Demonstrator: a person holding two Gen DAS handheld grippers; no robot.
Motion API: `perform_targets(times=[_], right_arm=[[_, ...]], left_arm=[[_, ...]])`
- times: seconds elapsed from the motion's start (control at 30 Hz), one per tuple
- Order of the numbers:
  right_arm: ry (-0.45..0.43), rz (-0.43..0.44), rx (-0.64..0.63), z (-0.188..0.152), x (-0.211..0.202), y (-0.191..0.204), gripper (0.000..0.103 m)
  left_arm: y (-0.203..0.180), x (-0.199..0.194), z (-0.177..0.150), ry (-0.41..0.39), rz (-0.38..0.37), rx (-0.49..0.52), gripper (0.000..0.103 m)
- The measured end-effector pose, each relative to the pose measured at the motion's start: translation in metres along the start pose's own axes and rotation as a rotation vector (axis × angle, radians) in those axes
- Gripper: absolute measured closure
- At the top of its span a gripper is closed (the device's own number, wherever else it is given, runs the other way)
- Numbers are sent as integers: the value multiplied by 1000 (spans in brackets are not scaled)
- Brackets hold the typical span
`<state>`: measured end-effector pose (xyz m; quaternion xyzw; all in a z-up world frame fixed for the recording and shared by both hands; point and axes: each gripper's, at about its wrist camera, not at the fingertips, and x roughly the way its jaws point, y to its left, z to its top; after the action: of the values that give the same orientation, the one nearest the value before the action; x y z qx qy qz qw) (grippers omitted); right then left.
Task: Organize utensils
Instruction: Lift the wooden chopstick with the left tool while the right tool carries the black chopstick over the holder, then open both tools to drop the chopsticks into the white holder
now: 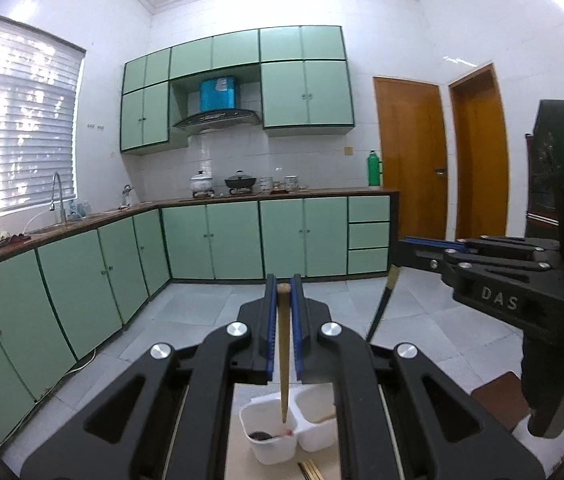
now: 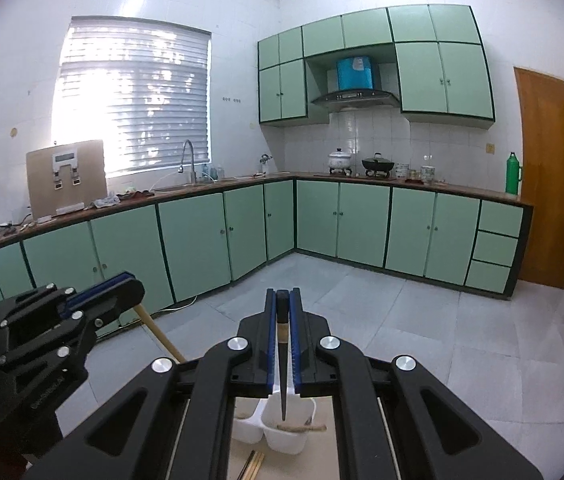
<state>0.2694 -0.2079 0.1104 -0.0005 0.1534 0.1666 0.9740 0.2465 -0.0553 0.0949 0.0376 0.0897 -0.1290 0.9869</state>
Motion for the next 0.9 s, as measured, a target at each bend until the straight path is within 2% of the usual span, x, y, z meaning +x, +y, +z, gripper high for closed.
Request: perform_targets(times=[0.17, 0.33, 0.53, 0.63, 0.7, 0.77, 0.9], right_arm=[[44, -24, 2, -18, 40, -3, 97], [108, -13, 19, -40, 71, -11, 97], [153, -18, 21, -56, 82, -17, 95], [145, -30, 27, -57, 77, -20, 84], [130, -47, 32, -56, 68, -24, 73], [106, -63, 35, -57, 55, -26, 59], [66, -80, 47, -59, 26, -27, 47]], left_arm=[[12, 45, -19, 54, 12, -18, 97], [25, 72, -39, 130, -5, -43, 97], [33, 76, -51, 170, -10, -60, 91], [37, 68, -49, 162, -3, -66, 81], [37, 62, -46, 153, 0, -71, 71], [38, 50, -44, 140, 1, -69, 66], [36, 24, -47, 125, 15, -68, 56]])
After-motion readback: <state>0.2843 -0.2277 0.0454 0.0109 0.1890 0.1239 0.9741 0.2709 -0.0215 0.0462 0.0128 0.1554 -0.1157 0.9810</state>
